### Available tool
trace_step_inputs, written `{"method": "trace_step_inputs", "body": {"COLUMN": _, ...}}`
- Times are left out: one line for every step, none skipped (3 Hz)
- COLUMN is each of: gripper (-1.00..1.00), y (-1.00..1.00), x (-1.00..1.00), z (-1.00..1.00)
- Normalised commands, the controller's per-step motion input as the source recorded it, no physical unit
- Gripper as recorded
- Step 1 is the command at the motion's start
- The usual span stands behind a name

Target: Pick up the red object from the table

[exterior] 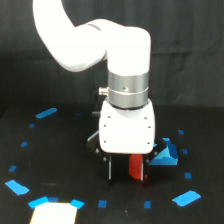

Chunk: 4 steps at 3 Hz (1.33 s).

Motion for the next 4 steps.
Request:
{"method": "trace_step_inputs", "body": {"gripper": -1.0, "y": 0.75, "x": 0.12, "z": -0.25}}
{"method": "trace_step_inputs", "body": {"gripper": 0.8, "y": 0.18, "x": -0.5, "z": -0.35}}
{"method": "trace_step_inputs", "body": {"gripper": 1.0, "y": -0.3, "x": -0.73, "z": -0.46}}
{"method": "trace_step_inputs", "body": {"gripper": 0.88, "y": 0.22, "x": -0.84, "z": -0.23}}
